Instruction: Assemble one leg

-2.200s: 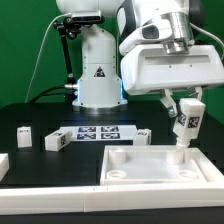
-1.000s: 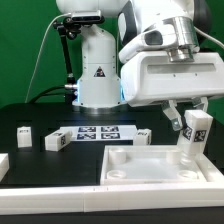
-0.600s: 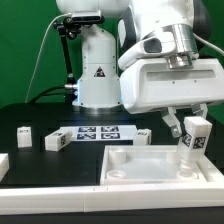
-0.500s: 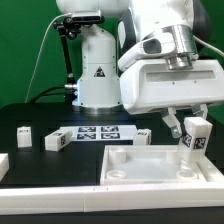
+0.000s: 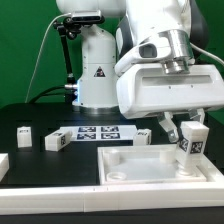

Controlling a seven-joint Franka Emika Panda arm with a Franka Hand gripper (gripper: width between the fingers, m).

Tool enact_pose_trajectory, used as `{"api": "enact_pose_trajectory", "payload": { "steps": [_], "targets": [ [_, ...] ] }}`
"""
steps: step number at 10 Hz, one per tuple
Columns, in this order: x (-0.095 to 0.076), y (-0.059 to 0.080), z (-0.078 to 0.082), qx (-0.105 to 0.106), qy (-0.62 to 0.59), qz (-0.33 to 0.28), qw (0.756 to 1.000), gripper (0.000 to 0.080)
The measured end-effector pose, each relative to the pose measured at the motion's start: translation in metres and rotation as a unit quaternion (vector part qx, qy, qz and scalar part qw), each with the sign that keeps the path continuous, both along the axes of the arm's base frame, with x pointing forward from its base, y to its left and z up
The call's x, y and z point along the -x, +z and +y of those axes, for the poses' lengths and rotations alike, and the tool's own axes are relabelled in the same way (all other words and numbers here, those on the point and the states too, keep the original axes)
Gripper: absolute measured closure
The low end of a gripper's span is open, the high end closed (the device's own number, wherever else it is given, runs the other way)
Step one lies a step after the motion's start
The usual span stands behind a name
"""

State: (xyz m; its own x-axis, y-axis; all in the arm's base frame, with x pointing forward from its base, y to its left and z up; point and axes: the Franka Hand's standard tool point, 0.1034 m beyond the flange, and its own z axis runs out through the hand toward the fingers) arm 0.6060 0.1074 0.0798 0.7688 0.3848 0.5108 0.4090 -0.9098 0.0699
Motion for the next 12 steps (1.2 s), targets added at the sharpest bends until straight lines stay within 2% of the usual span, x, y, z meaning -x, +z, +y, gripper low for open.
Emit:
{"api": "enact_pose_trajectory", "payload": {
  "steps": [2, 8, 9, 10, 11, 12],
  "targets": [
    [0.0021, -0.0069, -0.0005, -0.001, -0.001, 0.001, 1.0, 0.0509],
    [0.0083, -0.011, -0.0047, -0.005, -0.009, -0.015, 1.0, 0.0509],
    [0.0084, -0.011, -0.0048, -0.005, -0.009, -0.015, 1.0, 0.0328],
    [0.0084, -0.0111, -0.0048, -0.005, -0.009, -0.015, 1.0, 0.0211],
    [0.0084, -0.0111, -0.0047, -0.005, -0.009, -0.015, 1.0, 0.0211],
    [0.0084, -0.0111, -0.0048, -0.005, -0.009, -0.015, 1.0, 0.0163]
  ]
}}
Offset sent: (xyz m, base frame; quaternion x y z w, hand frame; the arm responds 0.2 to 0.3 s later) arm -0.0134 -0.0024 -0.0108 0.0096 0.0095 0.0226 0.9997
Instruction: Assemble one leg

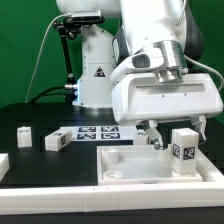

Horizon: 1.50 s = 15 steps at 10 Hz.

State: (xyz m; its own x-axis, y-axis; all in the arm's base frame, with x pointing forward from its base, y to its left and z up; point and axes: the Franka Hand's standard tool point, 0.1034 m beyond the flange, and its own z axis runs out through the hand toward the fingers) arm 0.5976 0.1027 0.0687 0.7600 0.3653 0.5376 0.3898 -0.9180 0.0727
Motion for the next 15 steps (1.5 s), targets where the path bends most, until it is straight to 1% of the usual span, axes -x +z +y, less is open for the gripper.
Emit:
{"api": "enact_pose_trajectory", "payload": {
  "steps": [4, 5, 7, 8, 9, 10, 11, 12, 13, 14, 15],
  "targets": [
    [0.0, 0.001, -0.001, 0.002, 0.001, 0.003, 1.0, 0.0151],
    [-0.003, 0.009, -0.002, 0.004, 0.002, 0.001, 1.0, 0.0151],
    [-0.007, 0.012, -0.003, 0.004, 0.001, -0.002, 1.0, 0.0151],
    [-0.009, 0.012, -0.001, 0.006, 0.004, 0.015, 1.0, 0.0151],
    [-0.014, 0.014, -0.002, 0.006, 0.003, 0.013, 1.0, 0.0151],
    [-0.014, 0.011, -0.001, 0.008, 0.005, 0.037, 0.999, 0.0151],
    [-0.014, 0.009, 0.005, 0.014, 0.012, 0.097, 0.995, 0.0151],
    [-0.018, 0.012, 0.008, 0.021, 0.018, 0.137, 0.99, 0.0151],
    [-0.017, 0.012, 0.009, 0.028, 0.021, 0.18, 0.983, 0.0151],
    [-0.02, 0.014, 0.008, 0.031, 0.022, 0.2, 0.979, 0.0151],
    [-0.016, 0.013, 0.007, 0.036, 0.026, 0.239, 0.97, 0.0151]
  ]
}}
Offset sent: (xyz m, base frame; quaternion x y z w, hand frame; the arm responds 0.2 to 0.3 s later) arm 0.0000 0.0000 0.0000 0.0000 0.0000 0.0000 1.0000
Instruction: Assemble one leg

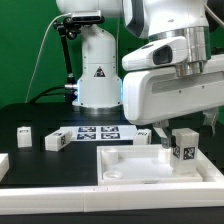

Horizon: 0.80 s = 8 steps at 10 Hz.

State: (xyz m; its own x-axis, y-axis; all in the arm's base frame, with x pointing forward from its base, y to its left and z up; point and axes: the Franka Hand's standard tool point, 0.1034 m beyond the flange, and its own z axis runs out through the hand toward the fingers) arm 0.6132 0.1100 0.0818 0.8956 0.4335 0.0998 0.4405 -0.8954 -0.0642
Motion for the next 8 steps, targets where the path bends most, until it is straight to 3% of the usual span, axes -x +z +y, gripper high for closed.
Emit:
{"api": "enact_pose_trajectory", "payload": {
  "steps": [5, 7, 8],
  "targets": [
    [-0.0027, 0.0013, -0.0017, 0.002, 0.0, 0.019, 1.0, 0.0151],
    [-0.0027, 0.0013, -0.0017, 0.002, 0.0, 0.019, 1.0, 0.0422],
    [-0.0028, 0.0014, -0.0018, 0.002, 0.0, 0.019, 1.0, 0.0422]
  ]
}}
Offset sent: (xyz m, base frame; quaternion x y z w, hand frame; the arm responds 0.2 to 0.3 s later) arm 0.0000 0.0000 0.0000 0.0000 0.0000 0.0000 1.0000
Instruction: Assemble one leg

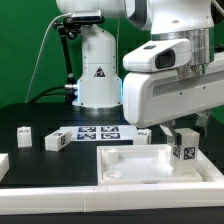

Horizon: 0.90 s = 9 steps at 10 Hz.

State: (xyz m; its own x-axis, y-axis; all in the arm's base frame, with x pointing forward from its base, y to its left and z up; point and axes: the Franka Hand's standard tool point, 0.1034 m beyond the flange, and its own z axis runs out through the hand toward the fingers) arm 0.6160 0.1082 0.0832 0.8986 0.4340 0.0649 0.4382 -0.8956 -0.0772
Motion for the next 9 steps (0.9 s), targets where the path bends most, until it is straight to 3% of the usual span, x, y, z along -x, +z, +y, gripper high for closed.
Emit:
{"api": "enact_pose_trajectory", "payload": {
  "steps": [1, 4, 5, 9],
  "targets": [
    [0.0, 0.0, 0.0, 0.0, 0.0, 0.0, 1.0, 0.0508],
    [0.0001, 0.0, 0.0003, -0.001, -0.017, 0.002, 1.0, 0.0508],
    [0.0026, -0.0002, 0.0032, -0.005, -0.073, 0.007, 0.997, 0.0508],
    [0.008, -0.0015, 0.0081, -0.006, -0.337, 0.03, 0.941, 0.0508]
  ]
}}
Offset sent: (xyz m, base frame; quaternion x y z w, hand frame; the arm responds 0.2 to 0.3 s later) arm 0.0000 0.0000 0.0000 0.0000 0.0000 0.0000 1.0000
